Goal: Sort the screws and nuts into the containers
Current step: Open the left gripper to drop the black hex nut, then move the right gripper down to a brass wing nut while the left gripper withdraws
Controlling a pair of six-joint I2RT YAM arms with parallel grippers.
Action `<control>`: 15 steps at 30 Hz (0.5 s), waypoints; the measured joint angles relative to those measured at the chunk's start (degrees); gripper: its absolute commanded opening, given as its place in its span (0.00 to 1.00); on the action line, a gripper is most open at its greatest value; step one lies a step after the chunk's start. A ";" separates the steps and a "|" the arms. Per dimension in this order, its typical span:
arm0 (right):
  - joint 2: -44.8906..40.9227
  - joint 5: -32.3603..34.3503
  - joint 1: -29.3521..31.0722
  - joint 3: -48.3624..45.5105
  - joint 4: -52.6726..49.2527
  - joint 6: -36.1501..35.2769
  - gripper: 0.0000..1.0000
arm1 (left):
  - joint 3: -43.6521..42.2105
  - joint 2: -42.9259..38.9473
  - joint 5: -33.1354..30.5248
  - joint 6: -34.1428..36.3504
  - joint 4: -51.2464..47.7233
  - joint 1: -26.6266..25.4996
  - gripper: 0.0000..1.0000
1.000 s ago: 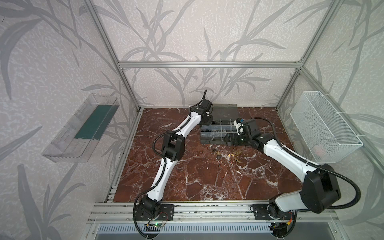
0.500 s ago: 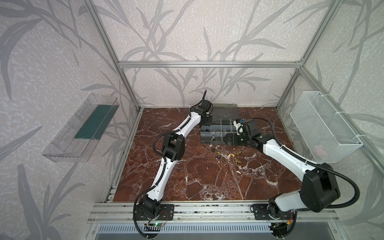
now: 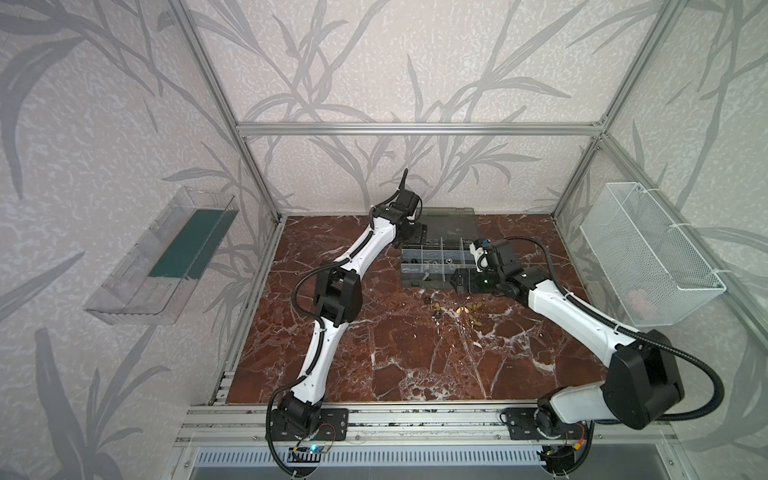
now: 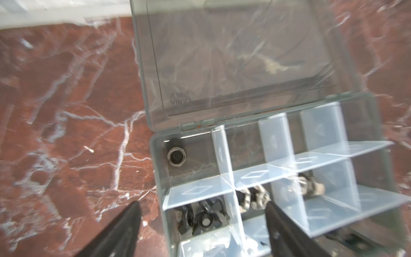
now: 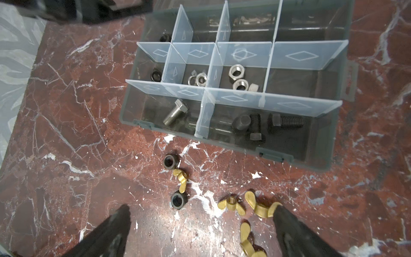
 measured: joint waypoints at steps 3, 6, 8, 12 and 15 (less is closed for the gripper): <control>-0.11 0.96 0.00 -0.85 -1.51 0.17 1.00 | -2.97 -5.25 1.33 -1.03 0.52 -0.02 1.00; -0.31 1.84 0.00 -3.34 -2.58 0.87 0.94 | -7.08 -10.45 3.17 -2.29 1.70 -0.07 1.00; -0.33 2.05 0.00 -5.60 -3.15 1.49 0.90 | -11.50 -14.05 4.85 -3.58 3.13 -0.17 0.99; -0.33 2.08 0.00 -8.92 -4.04 2.32 0.81 | -23.23 -20.92 8.61 -6.29 7.41 -0.92 0.99; -0.33 2.05 0.00 -11.34 -4.00 2.80 0.71 | -32.44 -25.27 11.43 -8.39 10.95 -2.05 1.00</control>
